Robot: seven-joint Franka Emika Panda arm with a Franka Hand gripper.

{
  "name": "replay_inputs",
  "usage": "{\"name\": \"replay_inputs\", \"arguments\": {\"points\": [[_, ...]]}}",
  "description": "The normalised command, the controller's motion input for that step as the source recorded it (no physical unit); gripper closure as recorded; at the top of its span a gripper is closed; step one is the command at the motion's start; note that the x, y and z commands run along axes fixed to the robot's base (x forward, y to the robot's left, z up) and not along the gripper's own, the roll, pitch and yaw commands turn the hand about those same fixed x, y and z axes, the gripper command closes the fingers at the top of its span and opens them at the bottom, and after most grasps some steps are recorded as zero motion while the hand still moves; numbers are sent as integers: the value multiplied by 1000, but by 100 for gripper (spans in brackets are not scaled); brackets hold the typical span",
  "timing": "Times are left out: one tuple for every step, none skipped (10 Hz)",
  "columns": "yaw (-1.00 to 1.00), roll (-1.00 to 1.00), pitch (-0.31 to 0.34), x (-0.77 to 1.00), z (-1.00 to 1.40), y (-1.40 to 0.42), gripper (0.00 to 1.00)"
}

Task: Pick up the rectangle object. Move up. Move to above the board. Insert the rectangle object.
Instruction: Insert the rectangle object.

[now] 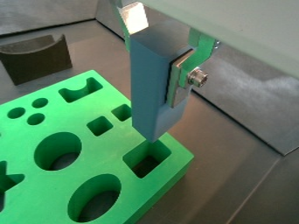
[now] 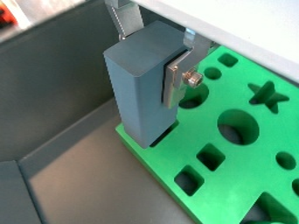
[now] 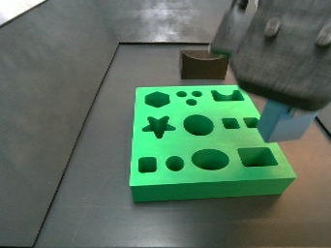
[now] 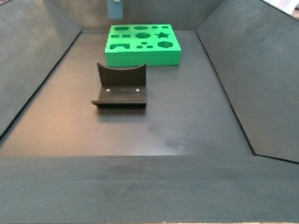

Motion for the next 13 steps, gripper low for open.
{"name": "replay_inputs", "arguments": {"points": [[-154, 189, 91, 211, -334, 0, 100], [-46, 194, 114, 94, -211, -91, 100], [0, 71, 154, 123, -77, -43, 100], [0, 0, 197, 120, 0, 0, 100], [0, -61, 261, 71, 229, 77, 100], [0, -66, 363, 100, 349, 129, 100], [34, 0, 387, 174, 191, 6, 100], [26, 0, 383, 237, 54, 0, 100], [0, 0, 0, 26, 17, 0, 100], [-11, 0, 0, 80, 0, 0, 100], [-43, 0, -34, 0, -457, -63, 100], [0, 0, 0, 0, -546, -111, 100], [0, 0, 0, 0, -431, -154, 100]]}}
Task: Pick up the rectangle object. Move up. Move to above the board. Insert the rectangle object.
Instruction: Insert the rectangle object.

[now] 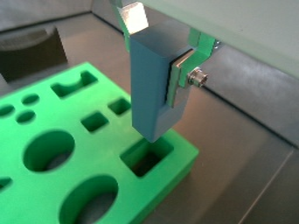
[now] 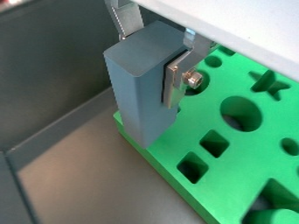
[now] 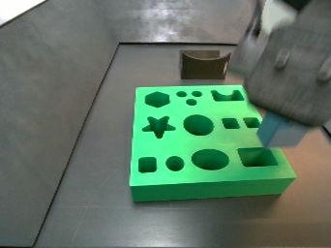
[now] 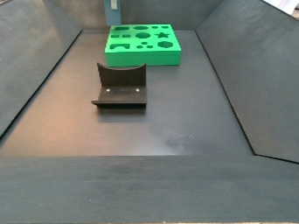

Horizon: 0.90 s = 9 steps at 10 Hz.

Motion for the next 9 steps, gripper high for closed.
{"name": "replay_inputs", "arguments": {"points": [[-46, 0, 19, 0, -169, -111, 100], [-77, -19, 51, 0, 0, -26, 100], [-111, 0, 33, -69, 0, 0, 100], [-46, 0, 21, -203, 0, 0, 100], [-9, 0, 7, -214, 0, 0, 100], [-34, 0, 31, -260, 0, 0, 100], [-60, -4, 17, -237, 0, 0, 100], [-57, 0, 0, -180, 0, -89, 100], [-60, 0, 0, -120, 0, -137, 100]]}}
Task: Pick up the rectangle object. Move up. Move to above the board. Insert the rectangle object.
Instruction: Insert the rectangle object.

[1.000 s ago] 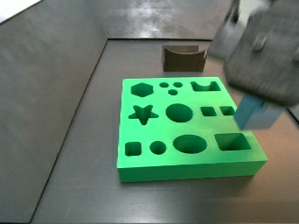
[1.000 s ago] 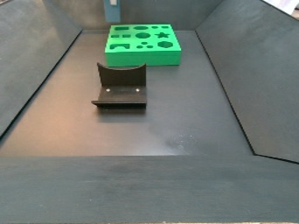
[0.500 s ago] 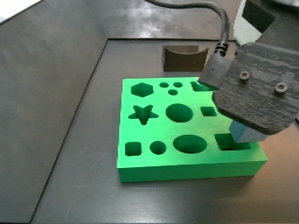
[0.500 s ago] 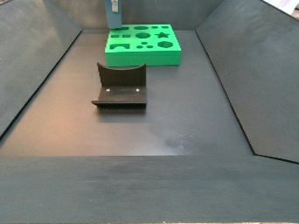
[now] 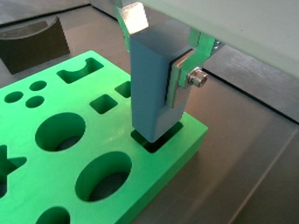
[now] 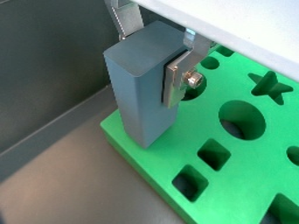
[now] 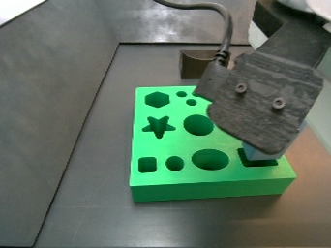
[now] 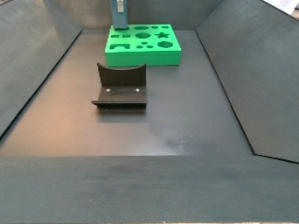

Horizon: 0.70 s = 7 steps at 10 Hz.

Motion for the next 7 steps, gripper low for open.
{"name": "replay_inputs", "arguments": {"points": [[-51, 0, 0, -74, 0, -100, 100], [0, 0, 0, 0, -29, 0, 100], [0, 17, 0, -26, -143, 0, 100], [0, 33, 0, -49, -194, 0, 100], [0, 30, 0, -46, -160, 6, 100], [0, 19, 0, -60, -100, 0, 100], [0, 31, 0, -14, -103, 0, 100]]}}
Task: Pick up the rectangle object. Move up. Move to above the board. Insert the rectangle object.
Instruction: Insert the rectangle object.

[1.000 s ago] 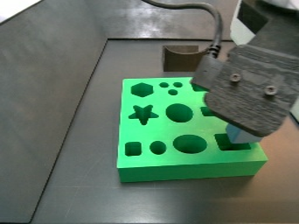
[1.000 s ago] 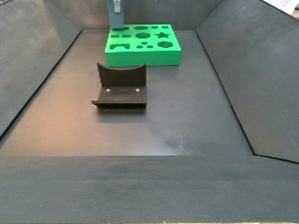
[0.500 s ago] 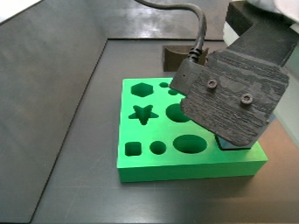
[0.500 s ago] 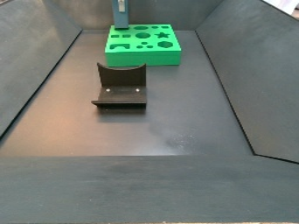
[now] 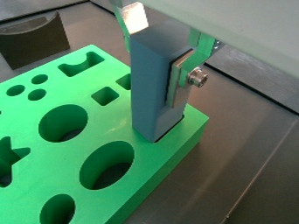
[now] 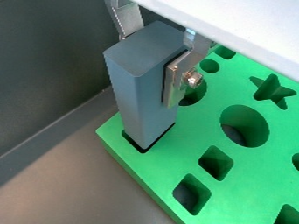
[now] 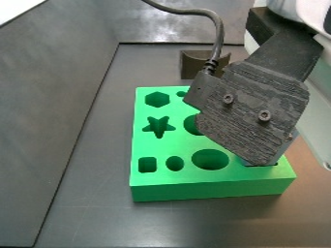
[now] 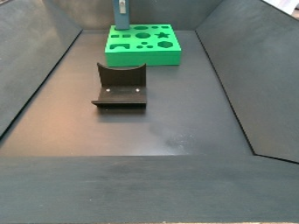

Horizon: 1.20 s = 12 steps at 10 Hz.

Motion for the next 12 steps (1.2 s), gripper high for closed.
{"name": "replay_inputs", "arguments": {"points": [[0, 0, 0, 111, 0, 0, 100], [0, 0, 40, 160, 0, 0, 100], [-31, -14, 56, 154, 0, 0, 100], [-86, -16, 36, 66, 0, 0, 100], [-54, 0, 0, 0, 0, 0, 100], [-14, 0, 0, 0, 0, -9, 100], [-31, 0, 0, 0, -74, -40, 100], [-97, 0, -1, 0, -129, -83, 100], [-66, 6, 0, 0, -137, -26, 100], [-51, 36, -7, 0, -260, 0, 100], [-69, 50, -17, 0, -340, -3, 100], [-100, 107, -20, 0, -666, -31, 100]]}}
